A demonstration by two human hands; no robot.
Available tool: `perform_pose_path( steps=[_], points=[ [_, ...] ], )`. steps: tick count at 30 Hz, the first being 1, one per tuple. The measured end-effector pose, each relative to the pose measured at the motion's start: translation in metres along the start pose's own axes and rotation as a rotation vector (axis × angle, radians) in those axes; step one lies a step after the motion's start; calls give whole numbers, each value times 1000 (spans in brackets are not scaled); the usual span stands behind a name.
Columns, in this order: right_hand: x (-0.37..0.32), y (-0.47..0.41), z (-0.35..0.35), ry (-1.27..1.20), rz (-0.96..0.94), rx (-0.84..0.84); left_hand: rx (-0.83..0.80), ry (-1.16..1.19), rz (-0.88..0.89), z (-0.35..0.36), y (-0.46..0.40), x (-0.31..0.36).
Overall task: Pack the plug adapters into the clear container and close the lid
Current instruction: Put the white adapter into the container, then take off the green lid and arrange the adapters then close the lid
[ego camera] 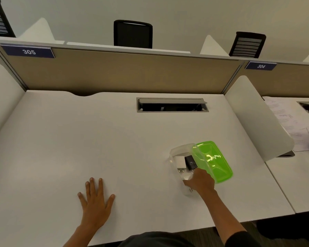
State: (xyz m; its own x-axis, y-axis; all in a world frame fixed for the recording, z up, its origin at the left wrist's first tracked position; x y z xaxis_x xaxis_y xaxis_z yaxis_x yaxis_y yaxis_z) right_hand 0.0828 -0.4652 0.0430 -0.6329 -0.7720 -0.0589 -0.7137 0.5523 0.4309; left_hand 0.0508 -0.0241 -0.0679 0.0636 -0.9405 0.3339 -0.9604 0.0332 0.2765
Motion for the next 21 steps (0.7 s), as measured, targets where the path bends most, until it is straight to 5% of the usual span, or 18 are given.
perform_pose_path(
  steps=[12,21],
  points=[
    [55,4,-30,-310,-73,405,-114,508,295,-37,-67,192],
    [103,4,-1,-618,96,275,-308,542,282,-38,-96,286]
  ],
)
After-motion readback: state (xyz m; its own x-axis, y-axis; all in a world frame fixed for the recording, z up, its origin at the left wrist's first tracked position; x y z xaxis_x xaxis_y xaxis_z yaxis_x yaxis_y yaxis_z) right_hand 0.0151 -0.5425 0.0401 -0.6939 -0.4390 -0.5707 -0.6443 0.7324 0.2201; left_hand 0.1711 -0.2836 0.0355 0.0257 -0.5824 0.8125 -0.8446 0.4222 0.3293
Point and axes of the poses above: each hand's wrist, its own y-axis away from the middle knuckle, its own z-axis out of the palm, x = y × z, the point moved 7 cm from there along -y, towards the middle knuckle, and after that the axes turned 5 degrees about z, right-handed, at the moved point
